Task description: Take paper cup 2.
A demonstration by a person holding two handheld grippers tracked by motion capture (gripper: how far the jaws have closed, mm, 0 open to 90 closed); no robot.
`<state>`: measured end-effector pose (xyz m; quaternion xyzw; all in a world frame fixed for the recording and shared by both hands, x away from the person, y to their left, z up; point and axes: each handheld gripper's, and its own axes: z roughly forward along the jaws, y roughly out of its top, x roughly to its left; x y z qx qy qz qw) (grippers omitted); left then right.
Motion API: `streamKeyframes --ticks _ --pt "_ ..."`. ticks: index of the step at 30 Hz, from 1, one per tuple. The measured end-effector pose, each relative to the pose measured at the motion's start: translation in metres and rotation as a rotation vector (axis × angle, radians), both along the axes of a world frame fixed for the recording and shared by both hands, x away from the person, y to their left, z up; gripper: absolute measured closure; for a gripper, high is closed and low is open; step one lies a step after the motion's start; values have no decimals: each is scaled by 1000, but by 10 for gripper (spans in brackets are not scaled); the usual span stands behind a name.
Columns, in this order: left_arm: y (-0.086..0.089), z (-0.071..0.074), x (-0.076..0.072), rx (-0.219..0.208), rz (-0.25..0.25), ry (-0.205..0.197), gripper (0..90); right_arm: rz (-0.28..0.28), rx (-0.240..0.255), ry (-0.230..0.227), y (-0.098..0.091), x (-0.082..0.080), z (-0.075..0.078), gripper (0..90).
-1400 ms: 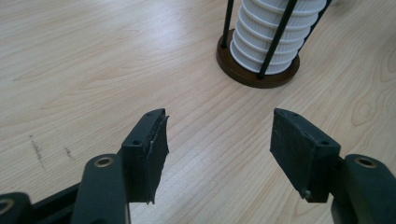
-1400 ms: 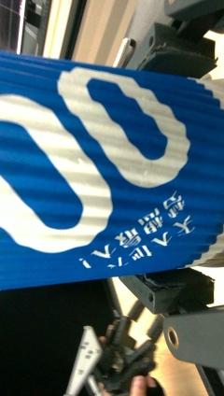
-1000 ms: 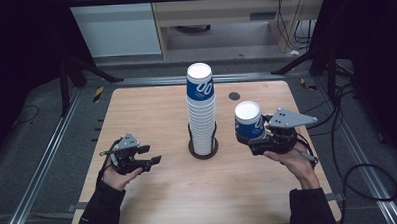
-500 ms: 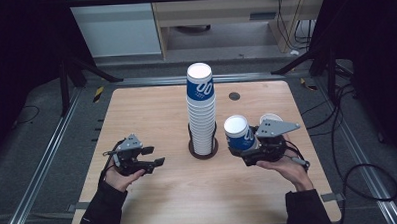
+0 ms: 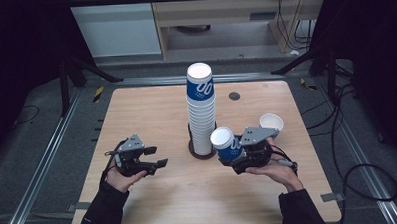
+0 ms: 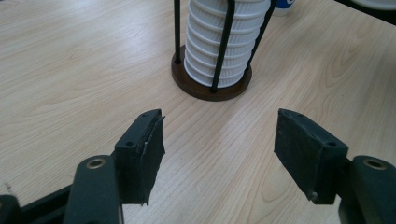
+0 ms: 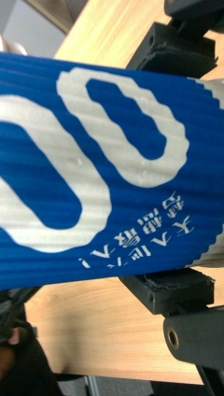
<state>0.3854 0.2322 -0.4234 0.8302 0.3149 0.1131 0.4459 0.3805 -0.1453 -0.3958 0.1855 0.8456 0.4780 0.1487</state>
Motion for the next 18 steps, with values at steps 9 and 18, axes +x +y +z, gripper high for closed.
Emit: streamKeyframes --ticks 9,18 --pt "-9 6 -6 -8 -50 0 319 51 -52 5 17 2 -10 201" --pt "-16 9 -10 -21 -80 6 305 96 -124 16 36 4 -23 200"
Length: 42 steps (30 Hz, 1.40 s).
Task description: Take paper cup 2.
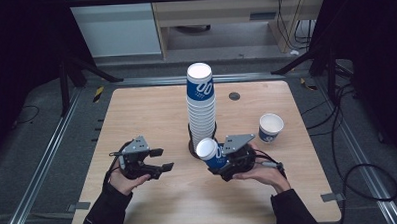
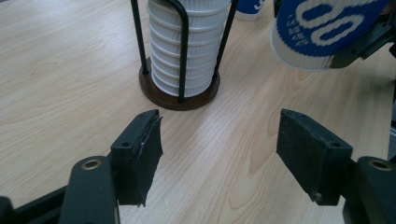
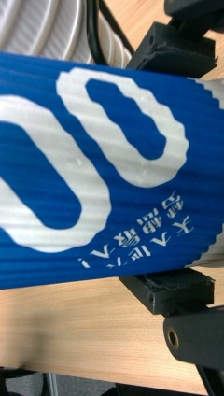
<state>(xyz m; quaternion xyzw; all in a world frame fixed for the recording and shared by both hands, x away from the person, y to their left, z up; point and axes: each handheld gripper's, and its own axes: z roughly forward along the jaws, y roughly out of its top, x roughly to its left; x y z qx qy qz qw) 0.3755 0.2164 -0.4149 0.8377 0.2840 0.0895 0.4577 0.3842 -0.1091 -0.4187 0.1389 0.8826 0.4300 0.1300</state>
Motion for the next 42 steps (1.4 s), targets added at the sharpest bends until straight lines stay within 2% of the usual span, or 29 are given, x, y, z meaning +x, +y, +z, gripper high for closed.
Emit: streamKeyframes --ticks 9,16,26,34,42 --pt "-8 4 -5 -1 -42 -2 299 31 -54 15 17 1 -9 200" --pt "-15 5 -9 8 -70 -7 287 48 -77 3 26 3 -12 200" --pt "-20 7 -12 8 -84 -12 256 75 -118 -9 45 6 -19 200" --pt "-25 6 -14 8 -107 1 243 103 -147 -32 60 4 -22 200" --pt "-31 3 -12 20 -118 19 231 133 -156 -41 70 1 -24 200"
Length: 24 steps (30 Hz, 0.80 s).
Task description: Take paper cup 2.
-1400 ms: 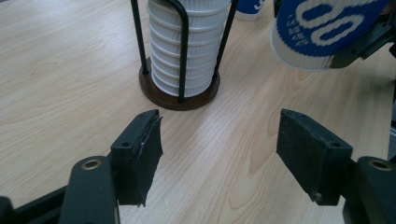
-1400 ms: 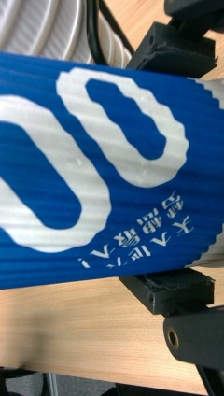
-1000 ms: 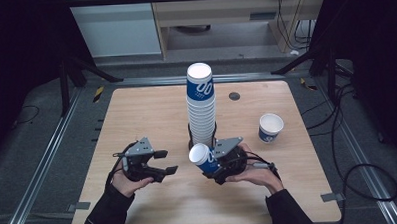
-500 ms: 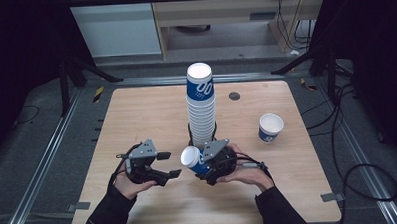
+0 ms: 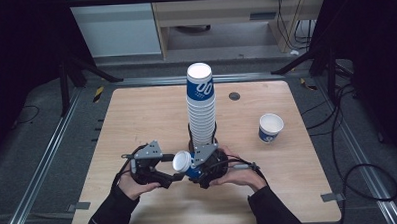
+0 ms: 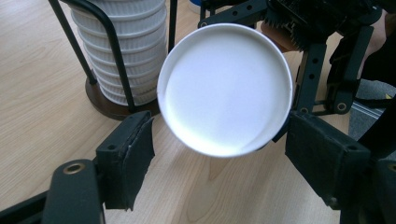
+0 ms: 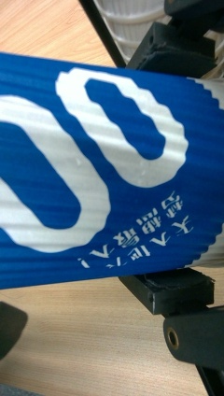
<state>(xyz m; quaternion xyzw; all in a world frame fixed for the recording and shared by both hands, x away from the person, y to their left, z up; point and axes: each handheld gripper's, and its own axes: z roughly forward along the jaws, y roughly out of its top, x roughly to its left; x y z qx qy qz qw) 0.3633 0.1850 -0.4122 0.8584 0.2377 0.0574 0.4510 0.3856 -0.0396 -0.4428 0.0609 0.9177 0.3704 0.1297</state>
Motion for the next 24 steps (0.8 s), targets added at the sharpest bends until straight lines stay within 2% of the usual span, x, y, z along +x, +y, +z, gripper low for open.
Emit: streamKeyframes --ticks 14,24 --pt "-11 -3 1 15 -22 9 231 52 -16 -27 11 -6 -3 200" --pt "-12 -3 0 6 -22 3 259 44 -15 -15 11 -6 -2 189"
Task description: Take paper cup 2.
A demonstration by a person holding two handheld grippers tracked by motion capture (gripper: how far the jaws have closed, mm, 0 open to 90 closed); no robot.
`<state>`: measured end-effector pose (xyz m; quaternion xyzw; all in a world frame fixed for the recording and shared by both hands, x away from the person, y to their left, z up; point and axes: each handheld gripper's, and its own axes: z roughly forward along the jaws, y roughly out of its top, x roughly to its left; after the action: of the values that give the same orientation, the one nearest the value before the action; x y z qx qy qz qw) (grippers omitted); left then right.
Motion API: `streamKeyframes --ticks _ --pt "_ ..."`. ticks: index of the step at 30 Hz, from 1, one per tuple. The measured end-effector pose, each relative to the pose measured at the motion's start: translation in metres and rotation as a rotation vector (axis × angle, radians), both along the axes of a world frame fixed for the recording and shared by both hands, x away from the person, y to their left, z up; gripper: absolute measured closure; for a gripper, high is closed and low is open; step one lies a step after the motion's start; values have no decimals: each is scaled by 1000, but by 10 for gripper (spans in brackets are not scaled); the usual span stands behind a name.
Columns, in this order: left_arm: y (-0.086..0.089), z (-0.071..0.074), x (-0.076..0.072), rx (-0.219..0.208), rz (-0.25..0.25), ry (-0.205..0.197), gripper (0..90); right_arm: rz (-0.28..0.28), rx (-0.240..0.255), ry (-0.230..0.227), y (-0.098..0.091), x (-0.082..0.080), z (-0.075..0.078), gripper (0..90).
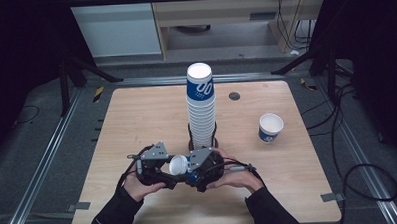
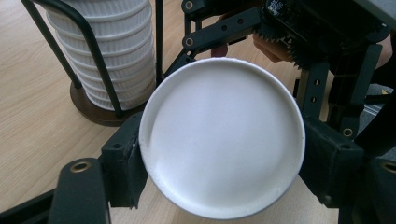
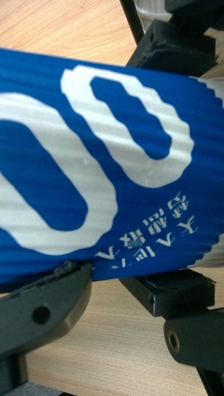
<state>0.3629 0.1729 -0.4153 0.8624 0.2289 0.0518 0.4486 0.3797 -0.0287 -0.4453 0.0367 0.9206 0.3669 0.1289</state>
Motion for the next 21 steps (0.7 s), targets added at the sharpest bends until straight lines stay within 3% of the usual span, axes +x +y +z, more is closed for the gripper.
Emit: streamKeyframes --ticks 13,21 --pt "3 3 0 -13 -4 -3 266 -18 25 55 -3 2 3 79" --pt "11 4 2 -13 8 -14 265 -48 82 56 -15 2 13 54"
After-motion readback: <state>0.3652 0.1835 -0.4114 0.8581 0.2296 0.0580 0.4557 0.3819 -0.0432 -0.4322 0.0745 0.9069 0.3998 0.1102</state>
